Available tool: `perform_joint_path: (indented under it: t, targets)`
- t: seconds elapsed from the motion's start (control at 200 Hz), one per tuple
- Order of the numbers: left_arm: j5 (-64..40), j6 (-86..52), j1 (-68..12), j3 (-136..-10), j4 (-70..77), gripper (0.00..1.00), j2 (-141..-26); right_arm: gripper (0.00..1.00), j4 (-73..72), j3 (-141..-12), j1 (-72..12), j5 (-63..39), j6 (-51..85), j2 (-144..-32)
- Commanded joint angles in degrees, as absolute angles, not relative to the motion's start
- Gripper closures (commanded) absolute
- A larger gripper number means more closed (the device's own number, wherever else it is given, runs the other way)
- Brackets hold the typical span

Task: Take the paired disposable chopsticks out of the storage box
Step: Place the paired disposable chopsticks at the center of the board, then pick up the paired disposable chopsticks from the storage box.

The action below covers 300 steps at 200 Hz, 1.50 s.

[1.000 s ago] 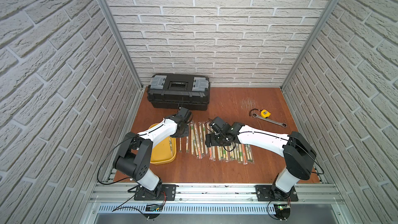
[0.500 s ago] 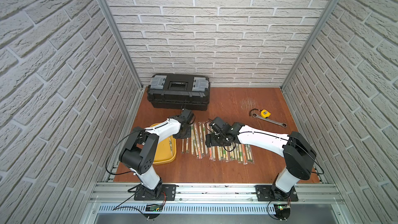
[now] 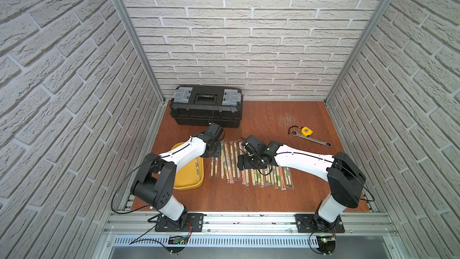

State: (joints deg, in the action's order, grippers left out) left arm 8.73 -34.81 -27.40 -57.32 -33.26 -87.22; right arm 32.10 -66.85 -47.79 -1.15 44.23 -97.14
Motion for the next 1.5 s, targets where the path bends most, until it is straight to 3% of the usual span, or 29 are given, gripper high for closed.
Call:
perform_joint_path:
  t: [0.0,0.275,0.49,0.705,1.495]
  targets:
    - [10.6,-36.3,-27.0,-58.8,-35.7,0.55,-82.0,0.06,31.4,-66.4,-47.7,-0.6,44.2,-95.4]
    - [14.4,-39.8,-21.0,-54.4,-38.8,0.52,-70.3,0.06,30.2,-65.2,-47.6,-0.4,43.4,-94.7]
    - [11.9,-41.2,-10.9,-48.4,-39.1,0.50,-64.5,0.06,30.1,-65.6,-47.4,-0.4,42.3,-94.9]
    - [7.4,-41.7,-5.8,-43.9,-37.4,0.50,-67.6,0.06,29.4,-65.9,-47.3,-1.1,42.0,-95.4]
    - [1.5,-43.4,-7.5,-42.7,-29.6,0.50,-82.5,0.07,30.2,-77.1,-50.9,-3.8,41.4,-105.3]
